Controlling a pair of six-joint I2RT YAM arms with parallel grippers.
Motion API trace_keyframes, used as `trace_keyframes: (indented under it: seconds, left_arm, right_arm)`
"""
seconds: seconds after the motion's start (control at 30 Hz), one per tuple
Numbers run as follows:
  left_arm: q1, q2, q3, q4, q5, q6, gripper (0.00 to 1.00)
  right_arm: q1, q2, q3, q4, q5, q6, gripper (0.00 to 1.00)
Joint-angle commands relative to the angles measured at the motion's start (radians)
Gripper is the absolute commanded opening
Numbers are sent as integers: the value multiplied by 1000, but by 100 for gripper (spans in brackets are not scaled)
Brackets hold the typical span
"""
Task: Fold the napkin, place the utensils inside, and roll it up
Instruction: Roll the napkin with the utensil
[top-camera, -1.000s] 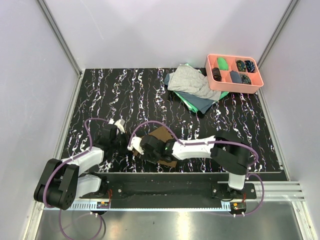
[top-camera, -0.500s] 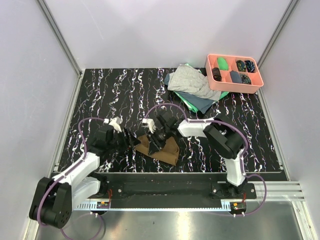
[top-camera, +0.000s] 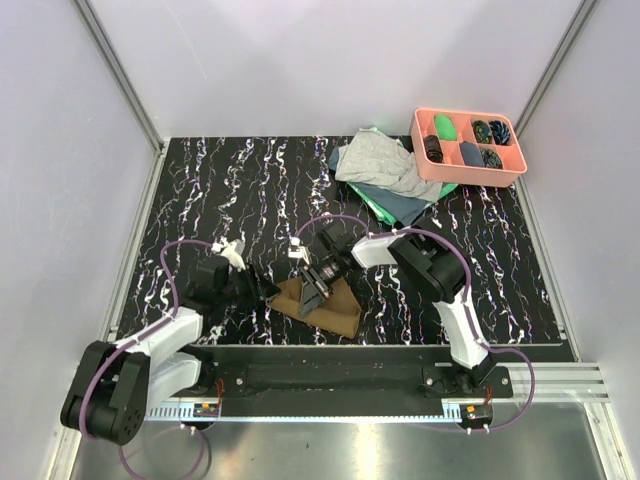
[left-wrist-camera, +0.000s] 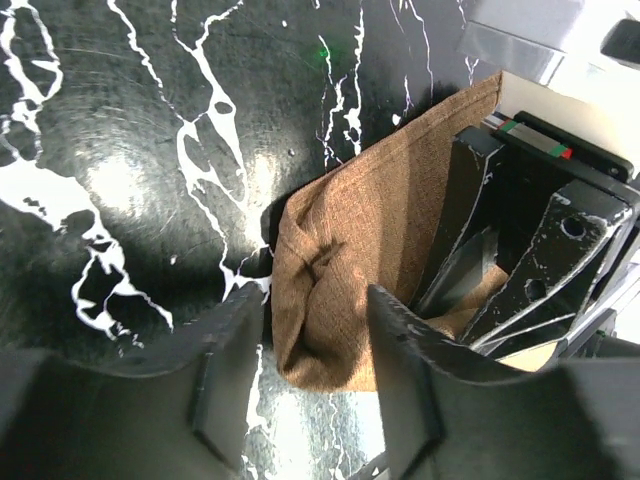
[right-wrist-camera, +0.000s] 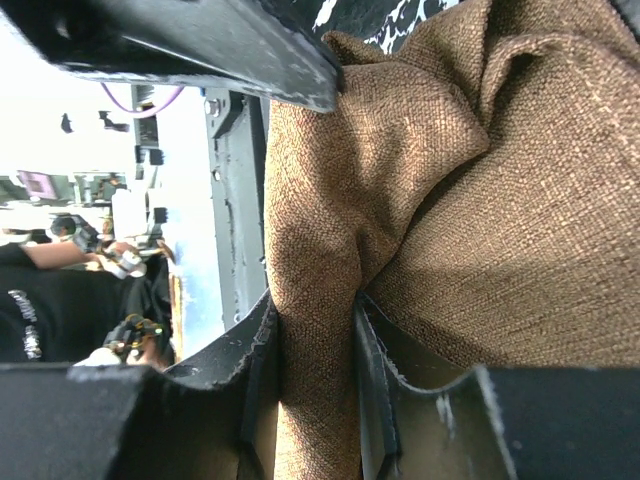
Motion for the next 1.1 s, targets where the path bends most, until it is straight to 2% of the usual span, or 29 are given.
trace_keyframes:
  seconds: [0.0, 0.33, 0.53, 0.57, 0.6, 0.63, 0.73, 0.77, 0.97, 1.07]
  left_arm:
    - [-8, 37, -15, 159, 65, 4, 42]
    - [-40, 50, -53, 206, 111, -3, 36]
    - [-48, 93, -46, 206, 115, -2, 14]
    - [-48, 104, -44, 204, 115, 0, 10]
    - [-49, 109, -40, 204, 115, 0, 2]
    - [-49, 116, -35, 186, 105, 0, 0]
    - [-49, 129, -8, 122, 77, 18, 0]
    - [-49, 133, 5, 111, 72, 29, 0]
    - [-51, 152, 23, 89, 77, 30, 0]
    - [-51, 167, 31, 88, 77, 29, 0]
  right_arm:
    - [-15, 41, 18, -52, -1, 17, 22]
    - [-48, 66, 44, -56, 18, 25, 22]
    - [-53, 57, 56, -75, 47, 19, 24]
    - [-53, 55, 59, -89, 53, 16, 28]
    - [-53, 54, 64, -93, 61, 14, 32]
    - [-56, 37, 64, -105, 82, 13, 40]
    - [-56, -40, 56, -139, 166, 0, 48]
    - [-54, -66, 56, -156, 203, -4, 55]
    - [-48, -305, 16, -188, 476, -33, 65]
    - [10, -399, -25, -178, 623, -73, 68]
